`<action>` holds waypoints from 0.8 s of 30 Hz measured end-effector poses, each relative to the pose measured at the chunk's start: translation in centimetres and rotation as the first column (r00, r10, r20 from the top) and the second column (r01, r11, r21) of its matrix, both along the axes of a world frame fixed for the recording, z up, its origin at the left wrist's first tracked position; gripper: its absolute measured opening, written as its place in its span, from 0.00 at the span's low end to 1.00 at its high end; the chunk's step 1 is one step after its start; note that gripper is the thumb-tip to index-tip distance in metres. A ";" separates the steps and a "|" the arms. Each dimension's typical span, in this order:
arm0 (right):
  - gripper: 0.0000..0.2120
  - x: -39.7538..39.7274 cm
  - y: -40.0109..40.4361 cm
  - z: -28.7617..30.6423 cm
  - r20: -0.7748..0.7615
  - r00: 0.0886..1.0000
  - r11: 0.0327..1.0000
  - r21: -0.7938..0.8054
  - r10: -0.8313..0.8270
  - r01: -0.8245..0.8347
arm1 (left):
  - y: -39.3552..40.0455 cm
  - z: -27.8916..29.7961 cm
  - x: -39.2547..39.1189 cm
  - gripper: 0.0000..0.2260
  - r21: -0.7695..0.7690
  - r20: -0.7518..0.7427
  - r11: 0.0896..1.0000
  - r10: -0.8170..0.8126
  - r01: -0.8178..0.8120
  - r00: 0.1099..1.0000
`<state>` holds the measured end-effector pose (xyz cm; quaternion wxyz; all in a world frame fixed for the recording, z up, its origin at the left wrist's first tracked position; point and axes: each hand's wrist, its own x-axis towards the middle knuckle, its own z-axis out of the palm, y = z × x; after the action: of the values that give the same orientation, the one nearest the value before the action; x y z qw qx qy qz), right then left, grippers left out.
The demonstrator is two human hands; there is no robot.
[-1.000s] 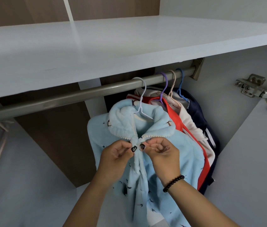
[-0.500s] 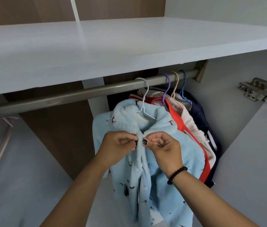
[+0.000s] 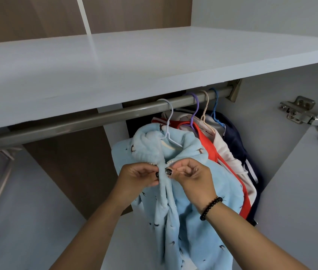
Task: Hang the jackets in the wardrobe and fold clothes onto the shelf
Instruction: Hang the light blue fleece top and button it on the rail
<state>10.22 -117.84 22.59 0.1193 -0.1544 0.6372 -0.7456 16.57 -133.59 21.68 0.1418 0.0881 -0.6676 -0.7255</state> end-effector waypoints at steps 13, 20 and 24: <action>0.15 0.4 -0.1 -0.2 -0.137 0.971 0.977 0.051 -0.197 0.206 | 2.7 -1.3 -0.5 0.06 0.150 0.083 0.980 0.122 -0.133 0.989; 0.13 0.4 0.1 -0.6 -0.260 0.946 0.954 0.179 -0.192 0.242 | 3.6 -1.6 -0.4 0.09 0.173 0.098 0.969 0.161 -0.176 0.982; 0.10 -0.2 0.1 0.6 -0.222 0.970 0.938 0.303 -0.104 0.170 | 3.6 -1.0 -0.7 0.09 0.108 0.079 0.970 0.209 -0.216 0.975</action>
<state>10.01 -117.70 23.24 0.0250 -0.1631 0.7677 -0.6192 15.88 -130.04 20.64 0.1909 0.1913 -0.6155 -0.7403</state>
